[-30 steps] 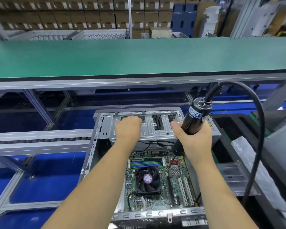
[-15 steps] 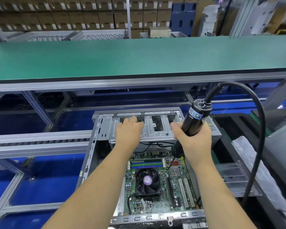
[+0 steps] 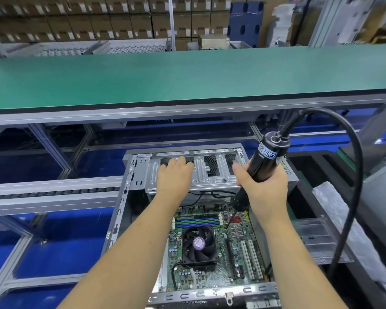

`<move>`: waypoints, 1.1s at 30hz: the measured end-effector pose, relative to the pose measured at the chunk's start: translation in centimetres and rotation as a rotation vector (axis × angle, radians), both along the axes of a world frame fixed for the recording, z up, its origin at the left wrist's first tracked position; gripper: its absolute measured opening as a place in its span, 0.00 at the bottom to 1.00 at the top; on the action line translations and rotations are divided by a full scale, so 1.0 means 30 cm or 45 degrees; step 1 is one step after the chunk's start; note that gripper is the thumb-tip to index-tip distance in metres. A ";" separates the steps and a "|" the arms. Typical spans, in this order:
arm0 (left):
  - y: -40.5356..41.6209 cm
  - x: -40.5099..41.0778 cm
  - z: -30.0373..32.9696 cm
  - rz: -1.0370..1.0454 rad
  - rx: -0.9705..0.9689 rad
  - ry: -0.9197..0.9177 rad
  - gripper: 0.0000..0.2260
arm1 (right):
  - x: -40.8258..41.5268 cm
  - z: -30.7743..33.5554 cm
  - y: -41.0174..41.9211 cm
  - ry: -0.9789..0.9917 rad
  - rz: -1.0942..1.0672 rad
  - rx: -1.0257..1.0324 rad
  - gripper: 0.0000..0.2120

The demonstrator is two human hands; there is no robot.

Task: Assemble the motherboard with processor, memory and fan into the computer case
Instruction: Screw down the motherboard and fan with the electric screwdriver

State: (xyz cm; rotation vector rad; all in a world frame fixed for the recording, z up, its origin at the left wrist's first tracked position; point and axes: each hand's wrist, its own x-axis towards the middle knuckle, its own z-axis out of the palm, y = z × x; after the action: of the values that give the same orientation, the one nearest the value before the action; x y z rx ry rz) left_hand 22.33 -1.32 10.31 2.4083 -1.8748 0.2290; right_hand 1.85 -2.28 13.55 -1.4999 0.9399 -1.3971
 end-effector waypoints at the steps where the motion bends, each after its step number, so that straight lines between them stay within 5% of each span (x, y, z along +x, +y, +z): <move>1: 0.000 0.000 -0.005 -0.004 -0.010 0.008 0.10 | -0.001 -0.001 0.000 -0.001 -0.002 0.004 0.27; 9: -0.011 0.000 -0.011 -0.222 -0.248 0.120 0.04 | -0.005 -0.007 0.005 0.010 -0.014 0.014 0.25; 13: 0.058 -0.068 -0.026 -0.304 -0.384 0.561 0.02 | 0.001 -0.002 0.006 0.001 -0.015 0.003 0.25; 20: 0.195 -0.155 -0.182 -0.146 0.039 0.808 0.03 | 0.002 0.015 0.011 -0.031 -0.003 -0.016 0.27; 23: 0.189 -0.135 -0.175 -0.072 0.027 0.844 0.03 | 0.000 0.018 0.010 -0.029 0.012 -0.025 0.28; 33: 0.079 -0.010 -0.016 0.258 -0.542 0.960 0.06 | -0.003 0.019 0.016 -0.039 0.027 -0.013 0.27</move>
State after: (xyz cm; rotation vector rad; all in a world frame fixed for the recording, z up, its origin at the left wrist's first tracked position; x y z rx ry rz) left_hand 22.03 1.05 9.84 1.9826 -1.1190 -0.2244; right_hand 1.77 -1.79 14.13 -1.4883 0.8969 -1.4079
